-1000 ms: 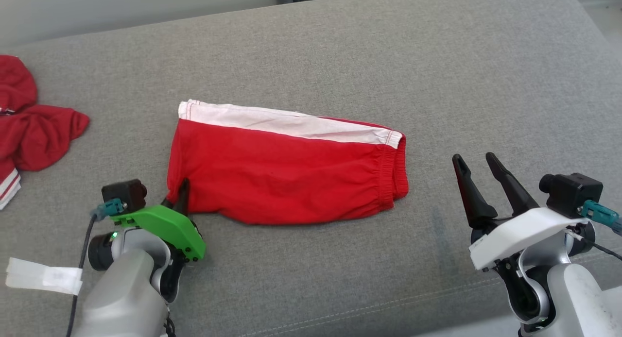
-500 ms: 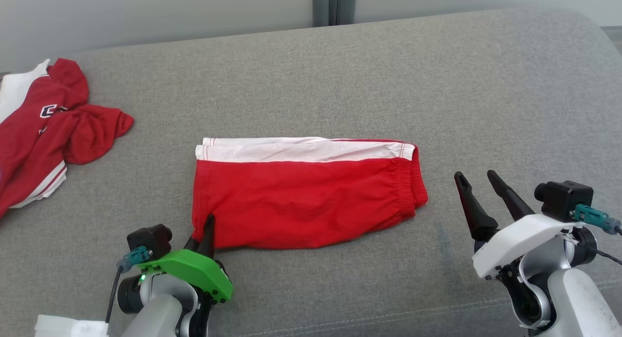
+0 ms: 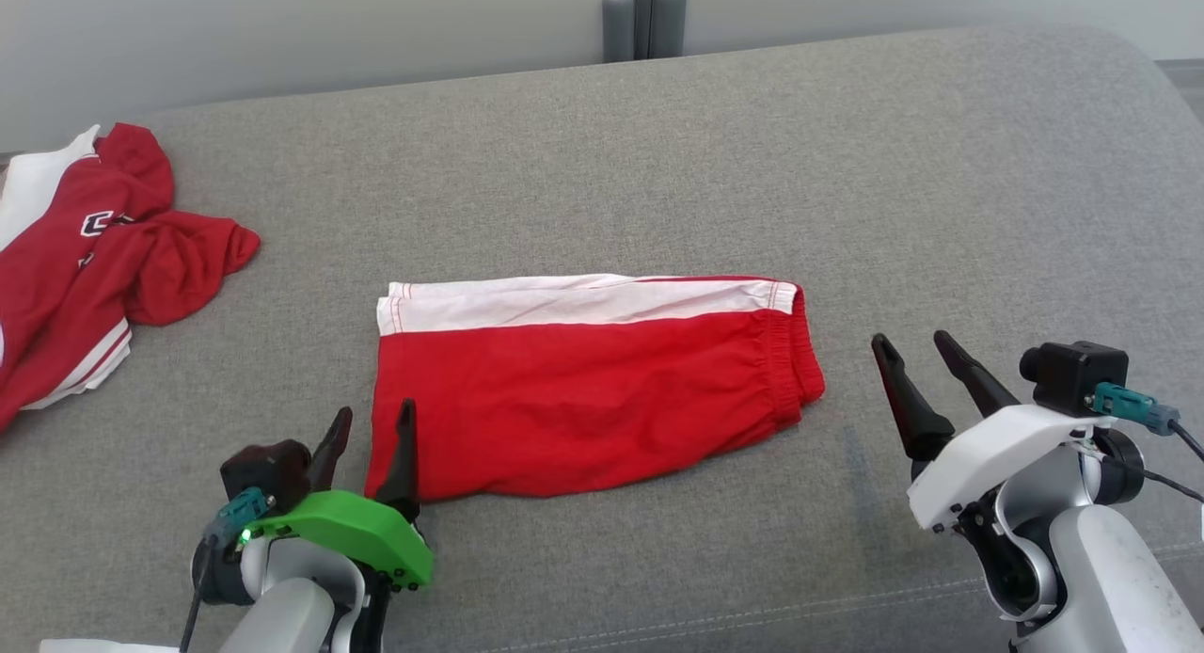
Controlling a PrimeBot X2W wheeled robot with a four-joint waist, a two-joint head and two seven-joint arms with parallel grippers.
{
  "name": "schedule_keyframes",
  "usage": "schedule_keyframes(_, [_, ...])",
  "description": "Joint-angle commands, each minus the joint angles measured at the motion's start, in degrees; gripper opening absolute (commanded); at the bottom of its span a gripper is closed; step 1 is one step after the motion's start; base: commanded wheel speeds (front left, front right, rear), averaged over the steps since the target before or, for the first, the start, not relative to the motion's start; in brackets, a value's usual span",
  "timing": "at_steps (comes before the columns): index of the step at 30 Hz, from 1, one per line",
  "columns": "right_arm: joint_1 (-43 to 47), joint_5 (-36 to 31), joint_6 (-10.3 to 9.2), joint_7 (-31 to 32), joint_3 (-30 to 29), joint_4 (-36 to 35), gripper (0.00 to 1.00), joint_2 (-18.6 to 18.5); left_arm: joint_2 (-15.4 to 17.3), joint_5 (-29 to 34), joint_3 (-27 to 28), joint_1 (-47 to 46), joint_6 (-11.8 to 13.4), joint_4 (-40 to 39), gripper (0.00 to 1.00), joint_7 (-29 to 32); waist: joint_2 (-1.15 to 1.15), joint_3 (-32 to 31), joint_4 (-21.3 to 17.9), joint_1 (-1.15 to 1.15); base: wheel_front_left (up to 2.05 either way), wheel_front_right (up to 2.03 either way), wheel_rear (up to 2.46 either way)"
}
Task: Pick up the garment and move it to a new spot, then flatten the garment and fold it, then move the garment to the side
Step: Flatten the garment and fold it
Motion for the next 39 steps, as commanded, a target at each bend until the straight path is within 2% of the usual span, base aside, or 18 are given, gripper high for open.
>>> schedule_keyframes(1, [-0.81,0.09,-0.02,-0.49,-0.08,0.4,1.0,-0.47,1.48,2.45,0.52,1.1,1.29,-2.02,1.0,-0.48,0.0,-0.25,0.19,0.0,0.0,0.0,0.0])
schedule_keyframes(11, [-0.46,-1.05,-0.02,-0.23,-0.13,2.75,1.0,-0.38,3.75,10.61,3.85,6.31,4.31,-12.94,1.0,-0.44,0.0,-1.94,1.85,0.0,0.0,0.0,0.0])
schedule_keyframes(22, [-4.61,-2.07,-0.02,-0.07,1.28,12.28,1.0,0.27,2.48,13.77,5.93,12.92,6.14,-21.69,1.0,-0.46,0.0,-2.08,6.68,0.0,0.0,0.0,0.0])
schedule_keyframes(33, [-9.82,-4.73,-0.02,-0.89,1.03,24.94,1.0,-0.84,1.31,14.49,6.64,13.67,5.67,-23.51,1.0,-0.45,0.0,-0.69,11.44,0.0,0.0,0.0,0.0])
schedule_keyframes(39, [-11.81,-6.44,-0.01,-1.81,-1.55,31.7,1.0,-0.51,0.77,14.8,7.18,13.56,5.3,-23.61,1.0,-0.46,0.0,0.17,13.25,0.0,0.0,0.0,0.0])
